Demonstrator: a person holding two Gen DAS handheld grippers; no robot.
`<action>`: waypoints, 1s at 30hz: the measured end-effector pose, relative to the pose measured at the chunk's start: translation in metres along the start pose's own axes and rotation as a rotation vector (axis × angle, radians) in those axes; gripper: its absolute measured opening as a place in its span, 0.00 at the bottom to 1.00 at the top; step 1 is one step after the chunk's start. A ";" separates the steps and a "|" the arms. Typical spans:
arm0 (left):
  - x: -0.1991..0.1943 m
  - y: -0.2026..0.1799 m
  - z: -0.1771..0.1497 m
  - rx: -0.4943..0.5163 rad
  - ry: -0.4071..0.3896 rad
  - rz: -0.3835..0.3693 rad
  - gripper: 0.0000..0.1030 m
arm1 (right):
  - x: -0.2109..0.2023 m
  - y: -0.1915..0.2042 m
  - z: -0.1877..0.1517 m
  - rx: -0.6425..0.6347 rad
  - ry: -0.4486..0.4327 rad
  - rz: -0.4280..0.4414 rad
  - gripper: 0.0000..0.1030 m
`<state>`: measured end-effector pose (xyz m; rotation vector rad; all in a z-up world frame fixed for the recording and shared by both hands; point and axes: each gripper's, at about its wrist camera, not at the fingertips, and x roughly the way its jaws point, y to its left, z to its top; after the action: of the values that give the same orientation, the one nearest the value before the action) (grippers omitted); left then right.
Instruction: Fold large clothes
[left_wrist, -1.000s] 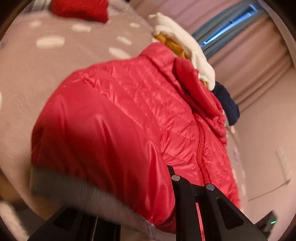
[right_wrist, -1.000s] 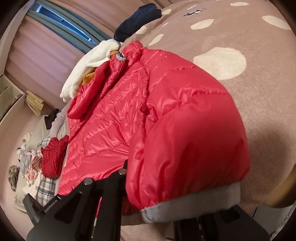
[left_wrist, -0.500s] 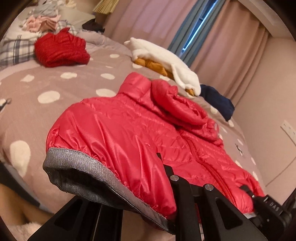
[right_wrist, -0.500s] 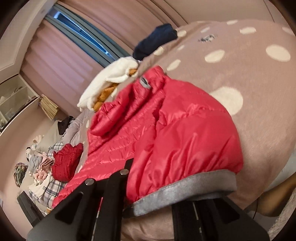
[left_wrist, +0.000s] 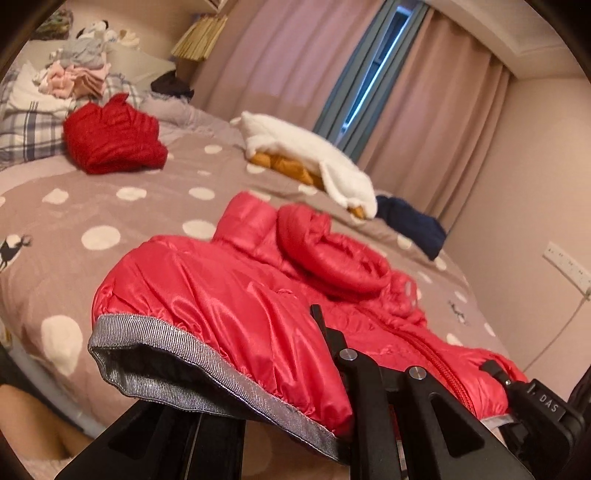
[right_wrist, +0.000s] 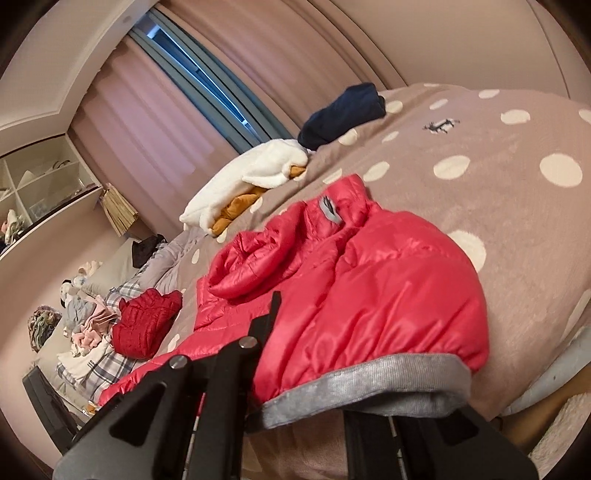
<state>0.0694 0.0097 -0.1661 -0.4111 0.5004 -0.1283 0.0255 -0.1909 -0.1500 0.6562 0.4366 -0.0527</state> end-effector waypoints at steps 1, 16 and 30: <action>-0.002 -0.001 0.001 0.006 -0.005 -0.001 0.15 | -0.003 0.001 0.002 -0.001 -0.007 0.005 0.09; -0.041 -0.025 0.015 0.123 -0.088 -0.028 0.15 | -0.043 0.017 0.017 -0.060 -0.108 0.056 0.10; -0.058 -0.025 0.016 0.157 -0.140 -0.093 0.15 | -0.066 0.026 0.021 -0.113 -0.192 0.089 0.13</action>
<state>0.0263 0.0049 -0.1179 -0.2876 0.3310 -0.2259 -0.0215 -0.1890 -0.0931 0.5526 0.2237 -0.0064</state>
